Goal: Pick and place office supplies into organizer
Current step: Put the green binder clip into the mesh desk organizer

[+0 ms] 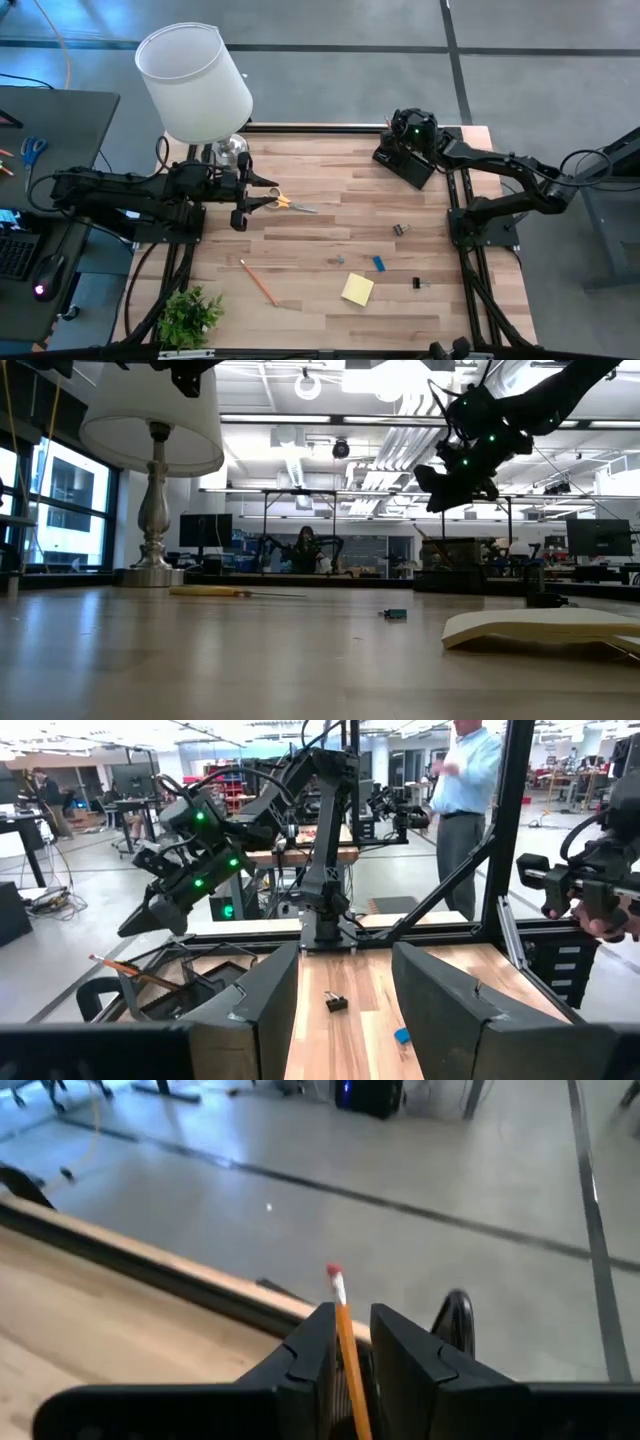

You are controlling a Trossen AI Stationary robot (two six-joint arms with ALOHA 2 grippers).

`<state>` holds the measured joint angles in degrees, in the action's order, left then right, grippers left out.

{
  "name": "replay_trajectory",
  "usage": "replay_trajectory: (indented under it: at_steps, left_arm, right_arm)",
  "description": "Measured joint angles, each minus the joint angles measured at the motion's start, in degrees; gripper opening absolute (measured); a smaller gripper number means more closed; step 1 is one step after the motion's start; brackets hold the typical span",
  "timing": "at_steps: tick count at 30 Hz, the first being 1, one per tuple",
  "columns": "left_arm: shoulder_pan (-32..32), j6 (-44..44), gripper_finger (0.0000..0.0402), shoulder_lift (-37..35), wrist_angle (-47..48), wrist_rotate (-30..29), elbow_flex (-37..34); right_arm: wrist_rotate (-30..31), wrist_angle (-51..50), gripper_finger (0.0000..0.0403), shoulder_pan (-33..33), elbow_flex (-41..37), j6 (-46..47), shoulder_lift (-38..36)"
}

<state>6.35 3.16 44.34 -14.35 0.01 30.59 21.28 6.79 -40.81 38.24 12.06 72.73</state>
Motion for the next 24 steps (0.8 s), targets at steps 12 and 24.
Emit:
replay_trajectory:
  at_steps: [12, 24]
  left_arm:
    - [0.0, 2.5, 0.0154, 0.0, 2.2, -1.1, 0.0]
    - [0.0, 4.0, 0.0154, -4.4, 7.6, -0.9, 1.1]
  right_arm:
    - [-8.4, -0.1, 0.0028, 13.3, 0.0, -0.1, -3.3]
    - [-6.3, 2.8, 0.0023, 39.2, -0.1, 5.7, 2.1]
